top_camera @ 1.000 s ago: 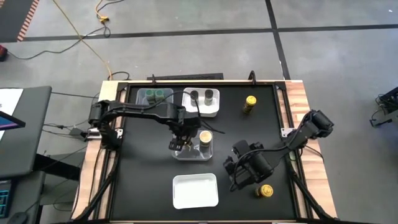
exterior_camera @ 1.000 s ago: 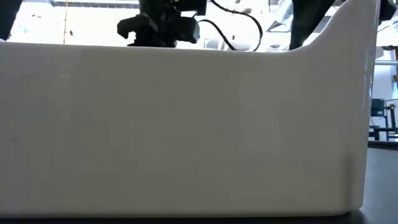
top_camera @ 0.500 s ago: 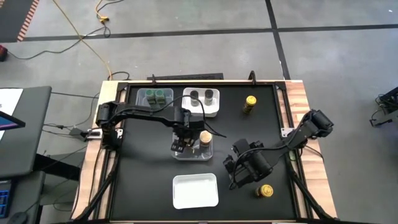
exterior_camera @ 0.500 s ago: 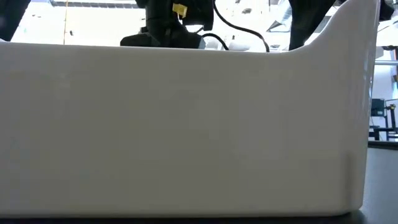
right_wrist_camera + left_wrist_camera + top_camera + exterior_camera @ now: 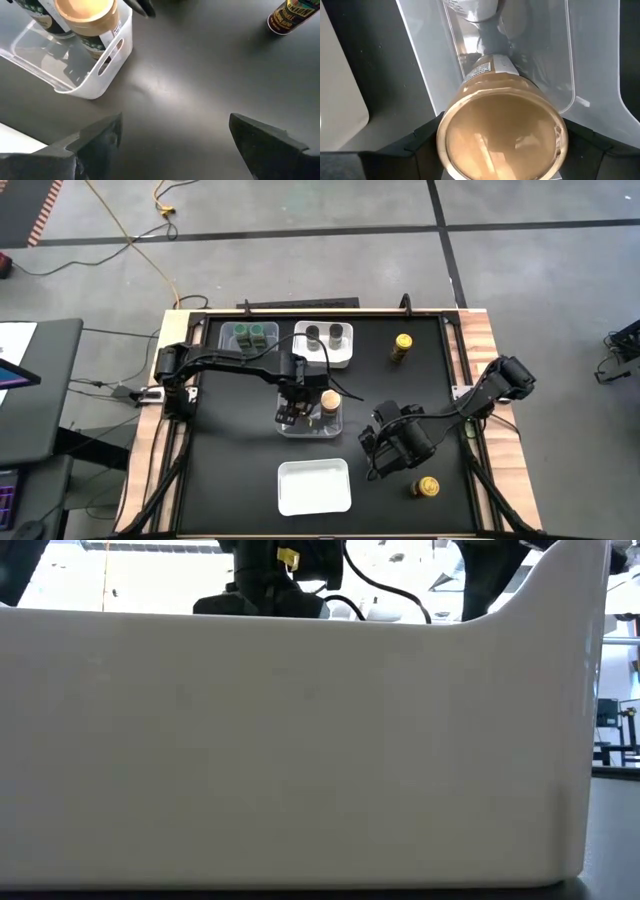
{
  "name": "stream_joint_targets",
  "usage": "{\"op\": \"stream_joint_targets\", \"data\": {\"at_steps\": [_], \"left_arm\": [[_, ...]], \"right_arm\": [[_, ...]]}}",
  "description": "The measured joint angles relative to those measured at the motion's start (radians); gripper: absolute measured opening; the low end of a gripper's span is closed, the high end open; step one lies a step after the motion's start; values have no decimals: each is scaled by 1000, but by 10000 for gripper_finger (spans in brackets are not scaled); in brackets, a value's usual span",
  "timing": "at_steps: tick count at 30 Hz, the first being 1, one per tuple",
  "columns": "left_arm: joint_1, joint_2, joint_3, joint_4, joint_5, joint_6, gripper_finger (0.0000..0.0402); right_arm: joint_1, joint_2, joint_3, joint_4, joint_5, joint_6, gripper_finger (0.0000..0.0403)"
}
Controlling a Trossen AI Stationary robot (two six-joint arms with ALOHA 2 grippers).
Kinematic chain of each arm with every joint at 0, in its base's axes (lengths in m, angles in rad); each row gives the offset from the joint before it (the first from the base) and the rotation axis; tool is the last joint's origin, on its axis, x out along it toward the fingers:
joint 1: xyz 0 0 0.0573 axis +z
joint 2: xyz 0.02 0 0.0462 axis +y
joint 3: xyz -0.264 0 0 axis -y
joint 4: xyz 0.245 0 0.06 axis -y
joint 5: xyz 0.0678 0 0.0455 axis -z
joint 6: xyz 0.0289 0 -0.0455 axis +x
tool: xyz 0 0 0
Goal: Sort spices by type
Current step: Put the brown seasoning bottle into the center transparent bin
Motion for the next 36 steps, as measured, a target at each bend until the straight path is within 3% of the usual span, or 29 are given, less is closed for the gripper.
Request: {"op": "stream_joint_targets", "data": {"at_steps": [10, 21, 36], "left_arm": [[0, 0, 1, 22, 0, -2, 295], [-1, -3, 2, 21, 0, -16, 333], [2, -49, 2, -26, -3, -37, 334]], "right_arm": [[1, 0, 0, 1, 0, 2, 393], [1, 0, 0, 1, 0, 2, 393], [2, 0, 0, 17, 0, 3, 393]]}}
